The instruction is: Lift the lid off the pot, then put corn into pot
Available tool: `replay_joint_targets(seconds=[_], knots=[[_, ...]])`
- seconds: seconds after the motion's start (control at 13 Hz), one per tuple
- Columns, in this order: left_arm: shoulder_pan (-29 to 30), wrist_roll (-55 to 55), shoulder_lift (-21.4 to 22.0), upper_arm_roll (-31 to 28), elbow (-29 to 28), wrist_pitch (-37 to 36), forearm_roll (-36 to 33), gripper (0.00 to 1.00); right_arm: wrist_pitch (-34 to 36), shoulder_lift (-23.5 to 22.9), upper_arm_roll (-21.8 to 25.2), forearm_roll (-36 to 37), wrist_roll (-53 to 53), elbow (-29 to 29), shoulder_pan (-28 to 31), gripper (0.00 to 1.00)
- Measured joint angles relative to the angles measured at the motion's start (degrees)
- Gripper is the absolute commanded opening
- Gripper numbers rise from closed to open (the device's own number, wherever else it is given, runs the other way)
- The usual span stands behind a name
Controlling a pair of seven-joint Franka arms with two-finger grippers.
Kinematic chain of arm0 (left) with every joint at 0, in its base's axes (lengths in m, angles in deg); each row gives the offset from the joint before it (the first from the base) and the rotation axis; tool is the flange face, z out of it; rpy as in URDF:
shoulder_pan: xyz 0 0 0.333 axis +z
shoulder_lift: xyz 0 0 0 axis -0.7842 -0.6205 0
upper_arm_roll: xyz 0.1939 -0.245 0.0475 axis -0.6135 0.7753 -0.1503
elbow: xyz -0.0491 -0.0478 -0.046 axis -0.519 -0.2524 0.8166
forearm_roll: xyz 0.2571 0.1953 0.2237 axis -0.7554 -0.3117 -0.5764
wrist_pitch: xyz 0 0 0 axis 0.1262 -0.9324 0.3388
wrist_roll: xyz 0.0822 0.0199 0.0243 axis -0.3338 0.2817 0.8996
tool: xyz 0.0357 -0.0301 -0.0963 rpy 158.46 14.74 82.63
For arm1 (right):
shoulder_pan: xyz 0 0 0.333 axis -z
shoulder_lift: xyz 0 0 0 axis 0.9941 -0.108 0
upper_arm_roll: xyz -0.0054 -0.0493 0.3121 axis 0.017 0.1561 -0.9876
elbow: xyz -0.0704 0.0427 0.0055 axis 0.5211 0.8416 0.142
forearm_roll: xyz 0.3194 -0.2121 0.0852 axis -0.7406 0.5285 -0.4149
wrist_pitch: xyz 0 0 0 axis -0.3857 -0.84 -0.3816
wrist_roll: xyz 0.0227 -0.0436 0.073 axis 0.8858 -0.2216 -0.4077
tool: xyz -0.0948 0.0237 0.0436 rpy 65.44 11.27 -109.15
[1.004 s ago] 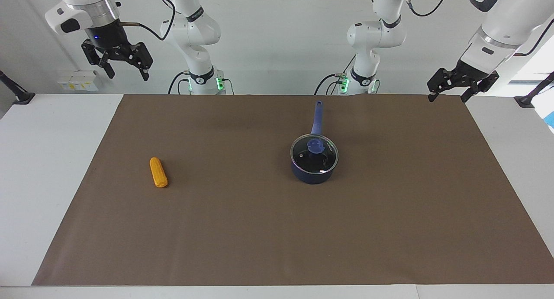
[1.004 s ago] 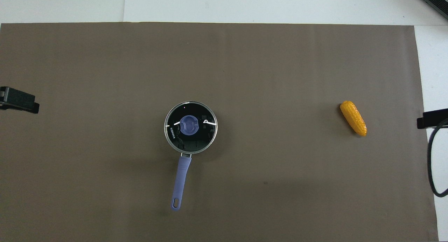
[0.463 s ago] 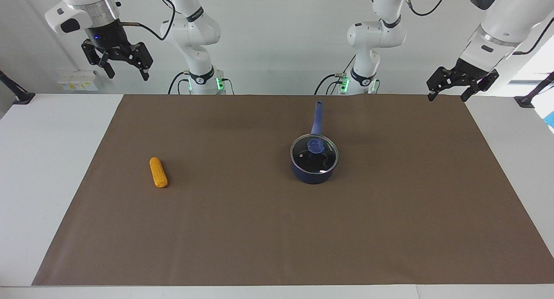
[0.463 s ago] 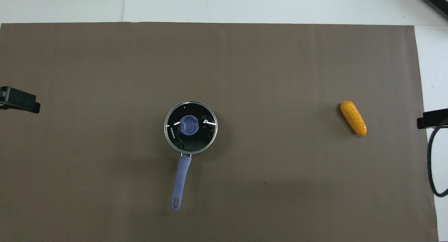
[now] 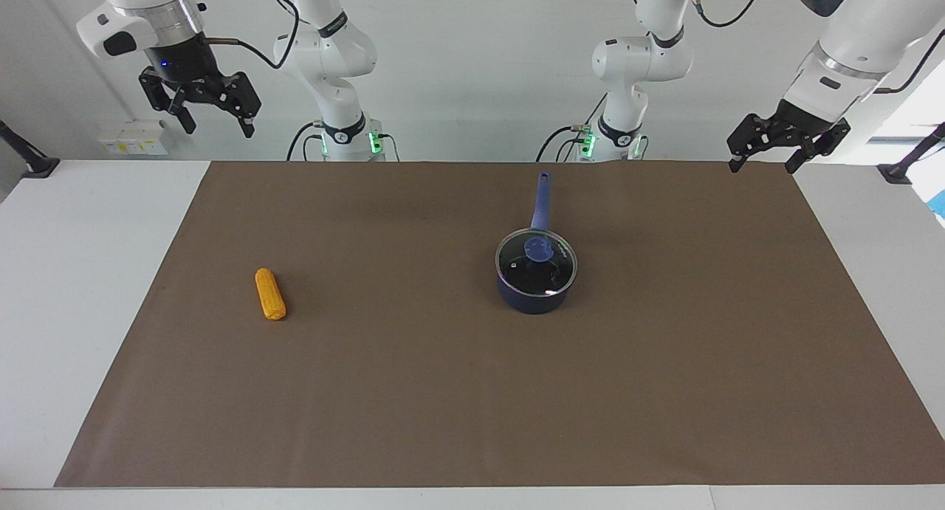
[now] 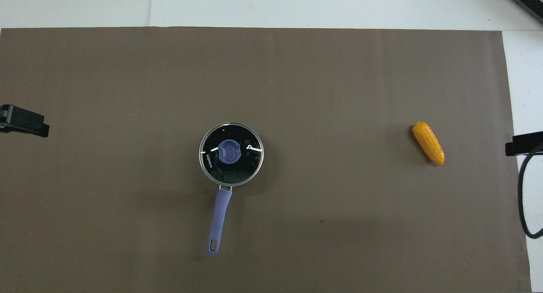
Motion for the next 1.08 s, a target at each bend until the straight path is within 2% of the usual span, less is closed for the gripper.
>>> replay_joint_targets(seconds=[1.08], knots=[[-0.8, 0.0, 0.0, 0.3, 0.0, 0.1, 0.0, 1.00, 0.0, 0.0, 0.0, 0.0, 0.0, 0.0, 0.0, 1.00]])
